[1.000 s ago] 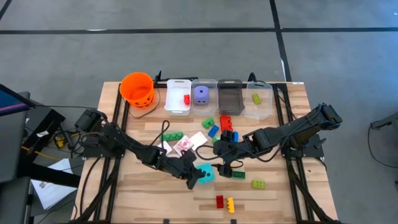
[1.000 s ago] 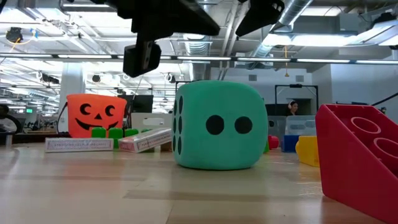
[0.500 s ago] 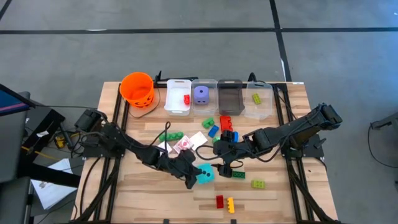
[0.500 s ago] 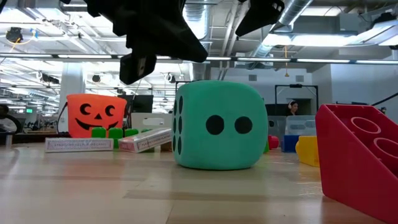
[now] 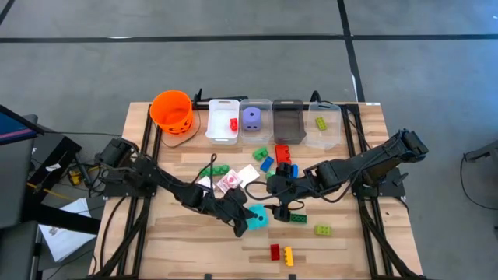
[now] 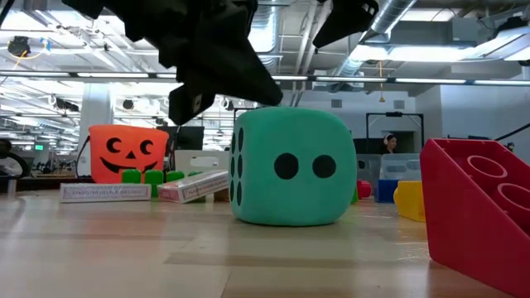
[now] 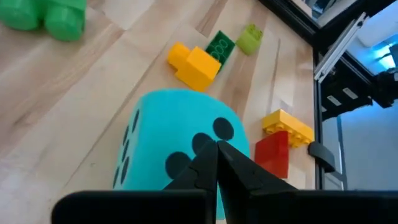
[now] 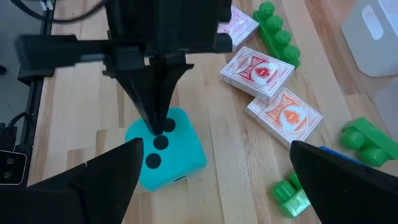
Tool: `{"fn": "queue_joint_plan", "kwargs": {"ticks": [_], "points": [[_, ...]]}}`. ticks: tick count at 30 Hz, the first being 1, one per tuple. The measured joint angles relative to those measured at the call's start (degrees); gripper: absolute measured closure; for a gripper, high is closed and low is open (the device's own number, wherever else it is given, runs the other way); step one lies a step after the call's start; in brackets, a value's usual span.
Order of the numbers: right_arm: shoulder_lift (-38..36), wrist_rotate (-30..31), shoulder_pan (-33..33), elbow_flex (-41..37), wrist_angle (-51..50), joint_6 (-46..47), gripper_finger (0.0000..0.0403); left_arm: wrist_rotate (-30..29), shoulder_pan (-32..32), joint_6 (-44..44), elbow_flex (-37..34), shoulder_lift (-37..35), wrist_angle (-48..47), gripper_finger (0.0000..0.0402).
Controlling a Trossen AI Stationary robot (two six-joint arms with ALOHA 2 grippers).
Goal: Pick & Place Toys
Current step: Put the blue dice into the left transparent bin
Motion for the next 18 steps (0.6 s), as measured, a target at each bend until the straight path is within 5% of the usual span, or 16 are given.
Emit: {"fn": "queue_joint_plan", "kwargs": {"ticks": [18], "points": [[0.00, -0.02, -0.02, 0.02, -0.17, 1.03, 0.0007, 0.96, 1.33, 1.60, 1.48, 0.78, -8.39, 0.0401]]}}
